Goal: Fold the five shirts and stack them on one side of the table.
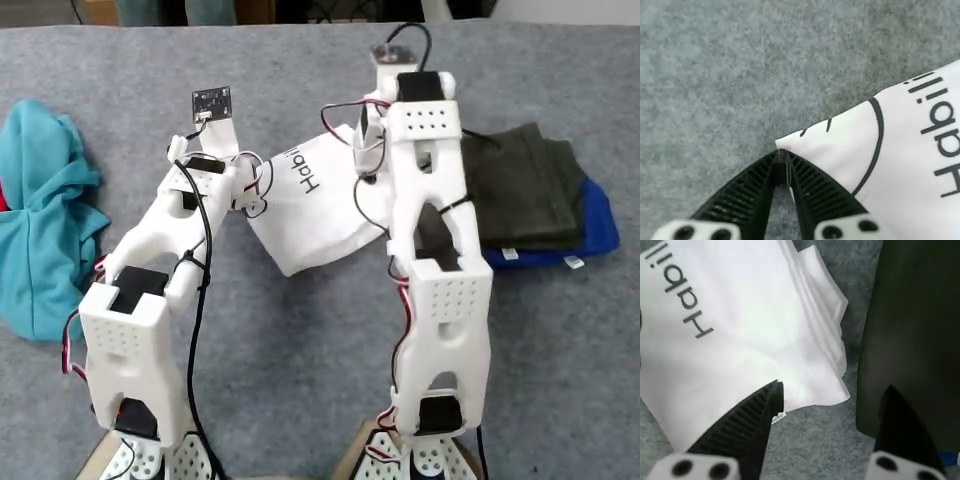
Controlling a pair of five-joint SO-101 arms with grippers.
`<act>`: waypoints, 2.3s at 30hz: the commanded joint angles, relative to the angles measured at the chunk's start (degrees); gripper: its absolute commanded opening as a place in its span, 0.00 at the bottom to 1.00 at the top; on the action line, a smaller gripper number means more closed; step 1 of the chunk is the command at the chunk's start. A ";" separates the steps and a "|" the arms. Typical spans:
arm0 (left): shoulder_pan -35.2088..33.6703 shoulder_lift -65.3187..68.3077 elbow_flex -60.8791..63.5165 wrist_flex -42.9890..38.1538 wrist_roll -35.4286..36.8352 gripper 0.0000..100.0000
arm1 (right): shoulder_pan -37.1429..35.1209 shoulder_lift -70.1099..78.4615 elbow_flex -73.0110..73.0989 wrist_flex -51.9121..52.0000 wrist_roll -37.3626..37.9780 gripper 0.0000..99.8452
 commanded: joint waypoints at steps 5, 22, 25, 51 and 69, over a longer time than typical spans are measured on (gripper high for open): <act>1.01 -0.44 -2.15 0.26 -0.70 0.03 | -0.62 -1.27 3.91 -0.09 -9.14 0.31; 1.01 -0.53 -1.98 0.44 -0.79 0.03 | 0.79 16.92 5.93 -10.73 -9.23 0.30; 1.01 -0.53 -2.07 0.44 -0.79 0.03 | 0.88 17.45 6.37 -8.62 -9.32 0.19; -6.46 -8.26 1.98 2.90 16.18 0.23 | 1.76 17.01 -18.33 0.26 1.93 0.01; -9.80 -8.09 3.56 2.46 25.05 0.31 | 10.64 4.79 -24.75 0.53 12.48 0.01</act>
